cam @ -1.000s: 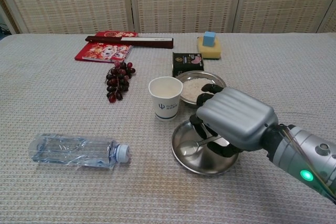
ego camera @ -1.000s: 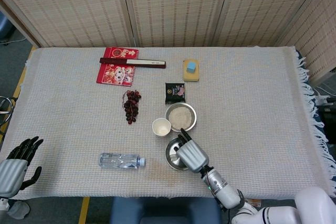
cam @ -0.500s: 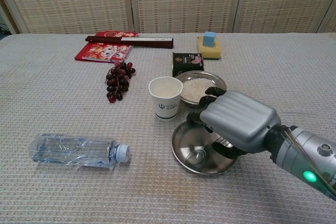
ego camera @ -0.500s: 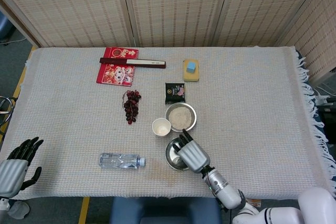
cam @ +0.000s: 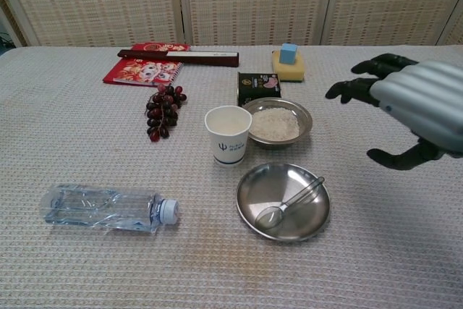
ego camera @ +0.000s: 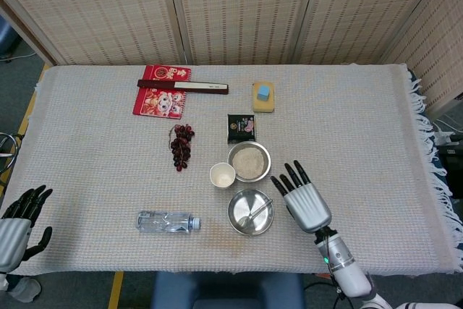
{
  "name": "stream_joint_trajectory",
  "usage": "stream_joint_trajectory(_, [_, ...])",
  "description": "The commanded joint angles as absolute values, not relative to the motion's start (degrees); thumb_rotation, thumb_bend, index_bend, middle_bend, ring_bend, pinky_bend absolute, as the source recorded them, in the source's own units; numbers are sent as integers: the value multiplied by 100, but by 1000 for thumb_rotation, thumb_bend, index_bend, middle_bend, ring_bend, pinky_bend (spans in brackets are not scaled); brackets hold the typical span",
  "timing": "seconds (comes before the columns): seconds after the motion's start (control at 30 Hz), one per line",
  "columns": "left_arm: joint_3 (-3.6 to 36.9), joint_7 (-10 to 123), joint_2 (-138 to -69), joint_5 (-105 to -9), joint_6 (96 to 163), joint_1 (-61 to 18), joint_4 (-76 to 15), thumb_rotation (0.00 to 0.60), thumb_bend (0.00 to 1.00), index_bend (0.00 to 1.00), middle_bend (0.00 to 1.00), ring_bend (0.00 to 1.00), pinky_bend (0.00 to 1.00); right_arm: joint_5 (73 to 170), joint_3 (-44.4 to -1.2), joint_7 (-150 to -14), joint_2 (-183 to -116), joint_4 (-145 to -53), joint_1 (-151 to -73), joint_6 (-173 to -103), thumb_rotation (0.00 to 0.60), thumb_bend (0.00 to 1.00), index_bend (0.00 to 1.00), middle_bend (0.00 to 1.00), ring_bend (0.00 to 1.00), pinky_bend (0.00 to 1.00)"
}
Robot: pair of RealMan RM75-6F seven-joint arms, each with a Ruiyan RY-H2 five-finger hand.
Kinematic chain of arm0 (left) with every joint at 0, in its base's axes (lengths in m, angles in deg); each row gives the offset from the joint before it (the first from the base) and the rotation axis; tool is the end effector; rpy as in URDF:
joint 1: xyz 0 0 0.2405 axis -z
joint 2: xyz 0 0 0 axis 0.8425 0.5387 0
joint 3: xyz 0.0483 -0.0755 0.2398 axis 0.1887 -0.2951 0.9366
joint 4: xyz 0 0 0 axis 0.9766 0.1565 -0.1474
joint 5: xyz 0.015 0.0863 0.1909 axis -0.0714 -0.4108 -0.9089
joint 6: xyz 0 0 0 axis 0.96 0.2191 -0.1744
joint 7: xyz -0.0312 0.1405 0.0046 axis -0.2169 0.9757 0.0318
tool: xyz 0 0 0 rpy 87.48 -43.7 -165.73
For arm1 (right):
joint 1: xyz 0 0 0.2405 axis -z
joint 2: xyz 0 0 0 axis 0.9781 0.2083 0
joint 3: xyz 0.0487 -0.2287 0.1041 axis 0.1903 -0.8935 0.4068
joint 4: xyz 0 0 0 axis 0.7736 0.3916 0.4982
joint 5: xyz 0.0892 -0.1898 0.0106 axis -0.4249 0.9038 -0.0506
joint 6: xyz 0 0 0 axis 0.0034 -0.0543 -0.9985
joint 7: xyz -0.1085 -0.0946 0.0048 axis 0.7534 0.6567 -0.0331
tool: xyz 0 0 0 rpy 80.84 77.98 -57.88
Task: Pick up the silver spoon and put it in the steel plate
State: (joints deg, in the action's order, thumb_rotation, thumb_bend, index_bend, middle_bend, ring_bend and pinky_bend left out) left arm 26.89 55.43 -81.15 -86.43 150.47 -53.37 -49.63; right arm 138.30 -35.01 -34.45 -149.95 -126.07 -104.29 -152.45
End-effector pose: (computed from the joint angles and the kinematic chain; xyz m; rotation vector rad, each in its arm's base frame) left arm -0.3179 0.1584 0.1641 -1.5044 -0.9015 -0.8310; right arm -0.1739 -0.2315 0.0226 1.8233 -0.5299 0.7958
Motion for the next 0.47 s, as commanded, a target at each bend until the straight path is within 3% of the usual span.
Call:
stream_joint_trajectory(0.03, [2691,5538,-8124,-8685,15095,-5367,-4951,600,472,0,0,0,178,14472,-3734,-4299,-14509,-12663,-9651,-16392,600,195,99,85,0,0])
stream_joint_trajectory(0.23, [2711,5621,-8054,-8599,15000,-5374,-5053,600,470,0,0,0,222,14830,-3826,-6144,-14537,-11440,-8672,-17716,600,195,24,32,0,0])
stream_joint_trajectory(0.47, [2730,5742,-8041,-8566,14893,-5351,-5121,600,468,0,0,0,222,14851,-3771,-6752,-14175,-11574,-8483,-17574,600,192,19,10,0,0])
